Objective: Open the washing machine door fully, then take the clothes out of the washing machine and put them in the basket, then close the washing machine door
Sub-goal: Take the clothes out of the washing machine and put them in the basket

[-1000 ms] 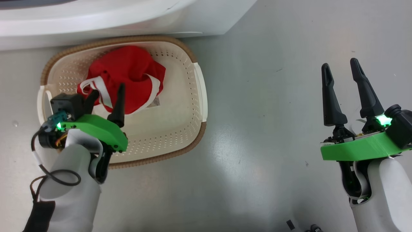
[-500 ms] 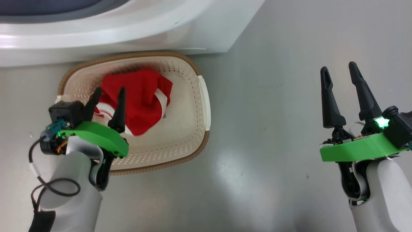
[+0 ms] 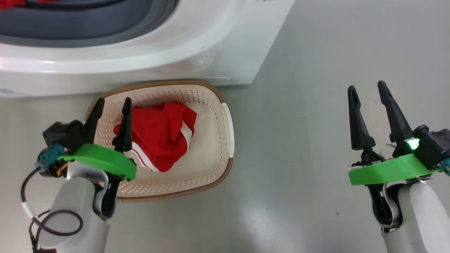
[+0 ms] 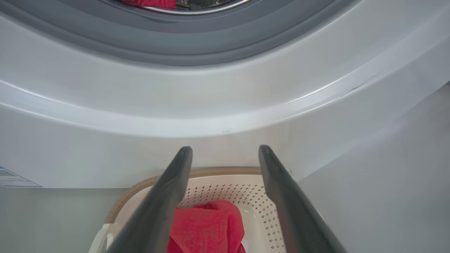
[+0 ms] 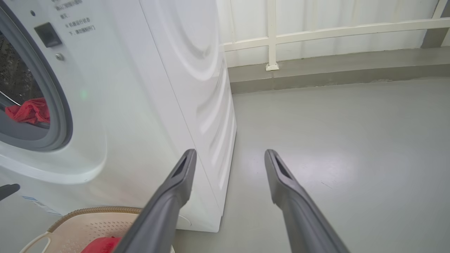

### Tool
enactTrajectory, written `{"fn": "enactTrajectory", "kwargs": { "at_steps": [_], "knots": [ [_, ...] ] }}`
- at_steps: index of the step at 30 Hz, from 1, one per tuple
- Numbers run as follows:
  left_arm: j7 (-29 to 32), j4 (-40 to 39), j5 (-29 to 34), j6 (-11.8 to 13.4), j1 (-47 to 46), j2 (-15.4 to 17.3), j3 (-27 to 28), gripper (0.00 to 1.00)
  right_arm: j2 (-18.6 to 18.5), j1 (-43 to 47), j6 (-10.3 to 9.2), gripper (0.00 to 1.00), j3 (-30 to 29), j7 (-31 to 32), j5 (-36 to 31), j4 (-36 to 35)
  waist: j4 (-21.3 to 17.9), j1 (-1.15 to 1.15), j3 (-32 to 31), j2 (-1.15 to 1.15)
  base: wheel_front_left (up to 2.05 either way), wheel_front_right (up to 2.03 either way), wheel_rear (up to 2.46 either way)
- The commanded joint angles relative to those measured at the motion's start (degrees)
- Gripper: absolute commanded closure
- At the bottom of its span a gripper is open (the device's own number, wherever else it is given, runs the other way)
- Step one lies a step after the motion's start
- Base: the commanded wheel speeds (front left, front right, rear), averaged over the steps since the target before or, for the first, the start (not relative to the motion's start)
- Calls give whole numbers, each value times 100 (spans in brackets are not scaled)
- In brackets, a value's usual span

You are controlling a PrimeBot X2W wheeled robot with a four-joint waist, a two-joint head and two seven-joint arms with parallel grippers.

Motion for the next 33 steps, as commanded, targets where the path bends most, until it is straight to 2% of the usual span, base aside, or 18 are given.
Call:
{"fn": "enactTrajectory", "kwargs": {
  "at_steps": [1, 14, 33],
  "knots": [
    [-22, -199, 74, 4, 228, 160, 206, 0, -18, 167, 37, 0, 140, -36, 1, -105, 34, 0, -234, 0, 0, 0, 0],
    [-22, -1144, 418, 4, 1013, 107, 589, 0, -72, 534, 37, 0, 184, -36, 63, 34, 44, 0, -1053, 0, 0, 0, 0],
    [-22, -2527, 801, 4, 2172, 32, 869, 0, -128, 1105, 37, 0, 146, -36, 142, 69, 58, 0, -1845, 0, 0, 0, 0]
  ]
}}
